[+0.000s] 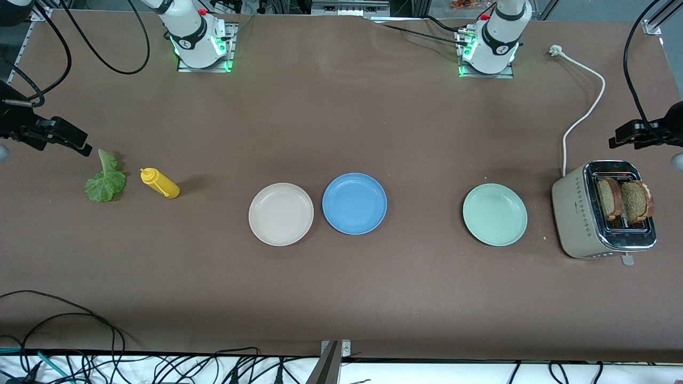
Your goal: Make sandwich in blue plate with both arms
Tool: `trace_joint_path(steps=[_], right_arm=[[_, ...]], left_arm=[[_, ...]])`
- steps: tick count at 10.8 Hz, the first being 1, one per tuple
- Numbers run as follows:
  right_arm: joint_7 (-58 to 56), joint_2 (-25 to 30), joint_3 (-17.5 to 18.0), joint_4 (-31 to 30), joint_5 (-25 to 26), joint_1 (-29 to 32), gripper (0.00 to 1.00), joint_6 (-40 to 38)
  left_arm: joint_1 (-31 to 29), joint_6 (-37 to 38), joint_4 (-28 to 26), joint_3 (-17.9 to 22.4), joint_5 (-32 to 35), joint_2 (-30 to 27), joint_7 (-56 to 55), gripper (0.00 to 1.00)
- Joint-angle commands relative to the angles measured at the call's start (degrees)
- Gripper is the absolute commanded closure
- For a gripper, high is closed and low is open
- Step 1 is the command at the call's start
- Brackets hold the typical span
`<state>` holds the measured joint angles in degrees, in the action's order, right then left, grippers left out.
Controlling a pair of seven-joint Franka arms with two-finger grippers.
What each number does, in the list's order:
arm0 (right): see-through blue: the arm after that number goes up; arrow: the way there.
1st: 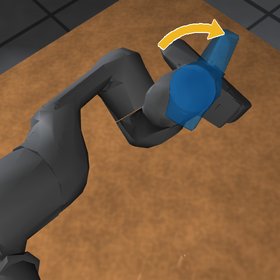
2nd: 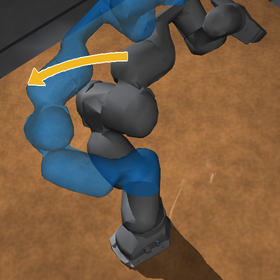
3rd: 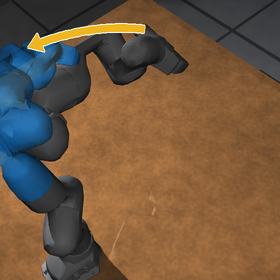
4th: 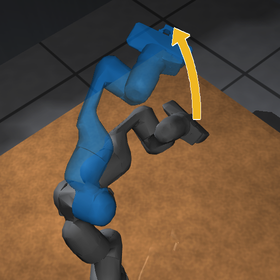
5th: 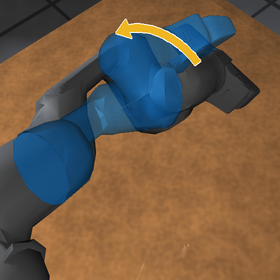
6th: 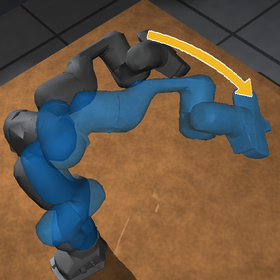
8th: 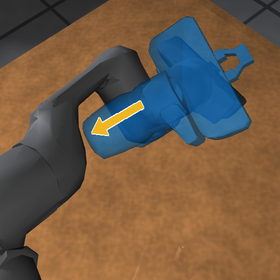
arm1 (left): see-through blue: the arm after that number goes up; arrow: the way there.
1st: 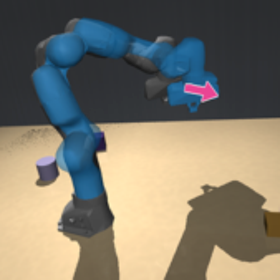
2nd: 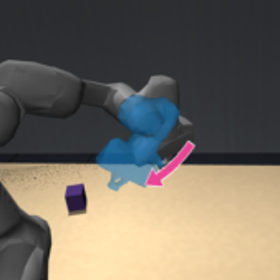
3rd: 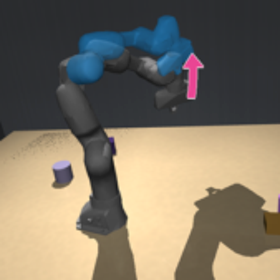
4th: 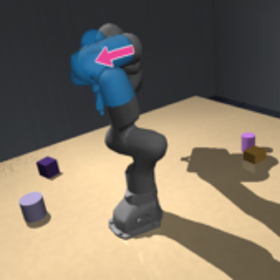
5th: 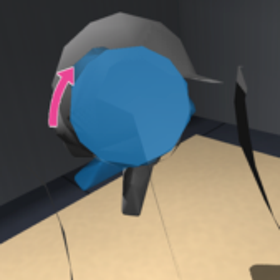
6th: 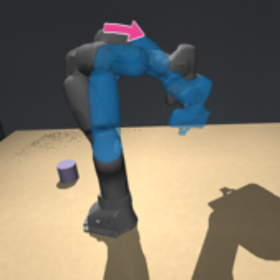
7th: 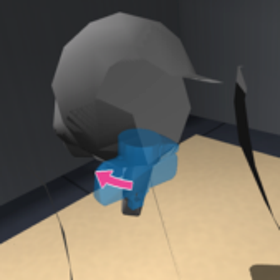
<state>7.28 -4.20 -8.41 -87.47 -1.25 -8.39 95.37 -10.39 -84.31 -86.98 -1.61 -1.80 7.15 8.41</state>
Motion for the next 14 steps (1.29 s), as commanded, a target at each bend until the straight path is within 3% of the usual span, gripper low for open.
trace_joint_path(steps=[1, 13, 14], right_arm=[[0.80, -0.28, -0.38, 1.07, -0.94, -0.40, 0.00, -1.06], [0.45, -0.19, -0.38, 0.90, -1.21, -0.40, 0.00, -1.50], [0.10, 0.07, -0.64, 0.90, -3.04, -0.40, 0.00, -2.98]], left_arm=[[-0.25, 1.33, 4.52, -0.15, 0.83, 0.06, 0.82, 0.00], [-0.25, 4.58, 8.58, -0.23, 1.00, -0.29, 0.82, 0.00], [-0.25, 4.76, 8.67, -0.15, 2.05, -0.38, 1.00, 0.00]])
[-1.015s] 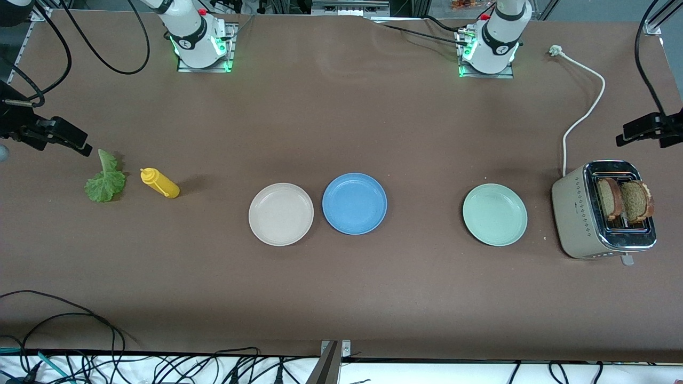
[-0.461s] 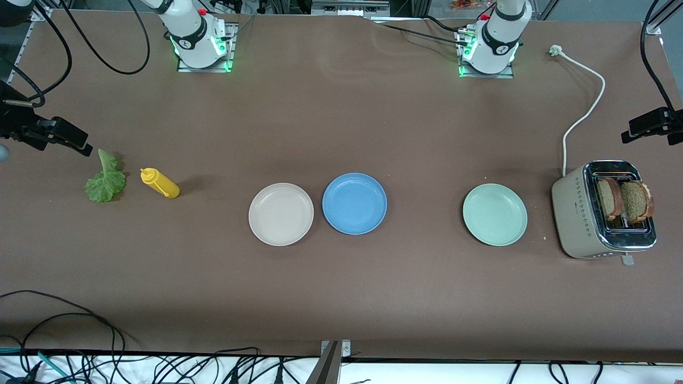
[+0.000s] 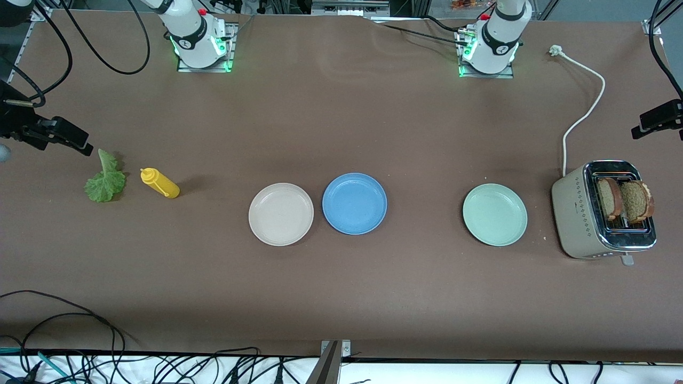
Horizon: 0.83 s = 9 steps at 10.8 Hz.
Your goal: Make sandwich in blue plate with both arms
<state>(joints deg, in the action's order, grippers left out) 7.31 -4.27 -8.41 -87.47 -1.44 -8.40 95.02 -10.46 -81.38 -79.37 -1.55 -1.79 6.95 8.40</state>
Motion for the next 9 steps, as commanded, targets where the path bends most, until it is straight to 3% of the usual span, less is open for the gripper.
trace_joint_path(steps=[1, 9], right_arm=[[-0.10, 0.14, -1.95, 1.33, -5.48, -0.30, 0.00, -4.04], [-0.28, 0.40, -1.61, 1.43, -6.30, -0.83, 0.00, -3.17]], left_arm=[[-0.26, 2.10, 1.14, -0.03, 1.88, -0.19, 1.00, 0.00], [-0.27, 3.60, 3.61, -0.03, 1.88, -0.19, 0.83, 0.00]])
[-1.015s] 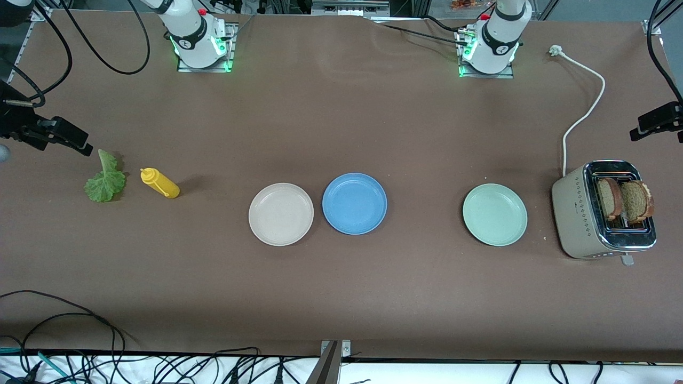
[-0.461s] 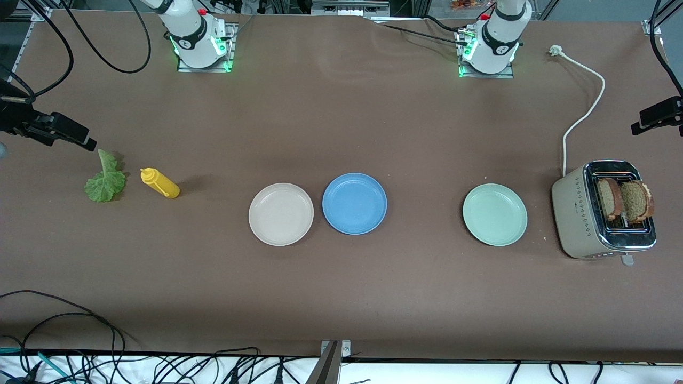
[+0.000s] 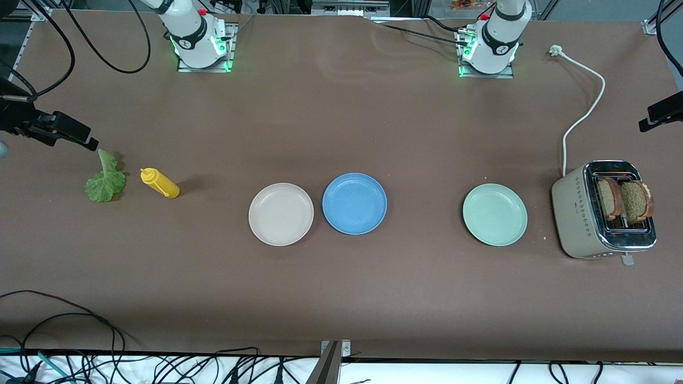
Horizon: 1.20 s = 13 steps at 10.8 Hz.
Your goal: Make sandwich in blue plate with both arms
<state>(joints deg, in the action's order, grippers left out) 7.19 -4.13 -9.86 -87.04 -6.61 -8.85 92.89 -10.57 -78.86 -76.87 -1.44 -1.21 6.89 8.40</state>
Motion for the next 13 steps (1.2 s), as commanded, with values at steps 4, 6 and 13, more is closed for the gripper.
trace_joint_path(steps=[4, 6, 13], right_arm=[[-0.16, 0.70, -0.16, 0.91, -1.21, -0.47, 0.00, -2.18], [-0.16, 0.79, -0.16, 0.82, -1.13, -0.55, 0.00, -2.71], [-0.34, 0.70, -0.33, 0.65, -1.21, -0.47, 0.00, -2.71]], left_arm=[[-0.24, 1.07, 1.10, -0.06, 1.30, -0.04, 0.83, 0.00], [-0.24, 1.07, 1.10, -0.06, 1.30, -0.04, 0.83, 0.00], [-0.16, 1.16, 1.10, -0.06, 1.04, 0.05, 0.74, 0.00]])
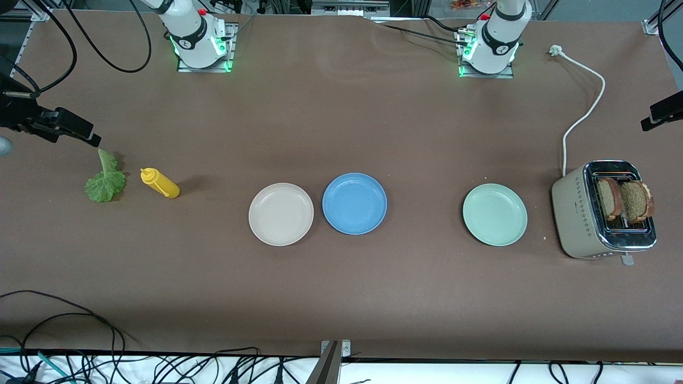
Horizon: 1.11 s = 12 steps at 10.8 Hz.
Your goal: Make sandwich in blue plate with both arms
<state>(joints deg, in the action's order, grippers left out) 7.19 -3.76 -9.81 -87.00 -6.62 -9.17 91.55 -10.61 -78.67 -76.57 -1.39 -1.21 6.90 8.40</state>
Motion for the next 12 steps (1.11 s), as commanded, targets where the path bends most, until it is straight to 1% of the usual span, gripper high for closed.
trace_joint_path(steps=[1, 12], right_arm=[[-0.43, 0.33, -0.38, 0.52, -1.20, -0.15, 0.00, -1.38], [-0.60, 0.25, -0.47, 0.52, -1.20, -0.15, 0.00, -1.29]], left_arm=[[-0.02, 0.97, 0.81, -0.19, 0.77, 0.13, 0.30, 0.00], [-0.02, 0.97, 0.81, -0.19, 1.12, 0.48, -0.67, 0.00]])
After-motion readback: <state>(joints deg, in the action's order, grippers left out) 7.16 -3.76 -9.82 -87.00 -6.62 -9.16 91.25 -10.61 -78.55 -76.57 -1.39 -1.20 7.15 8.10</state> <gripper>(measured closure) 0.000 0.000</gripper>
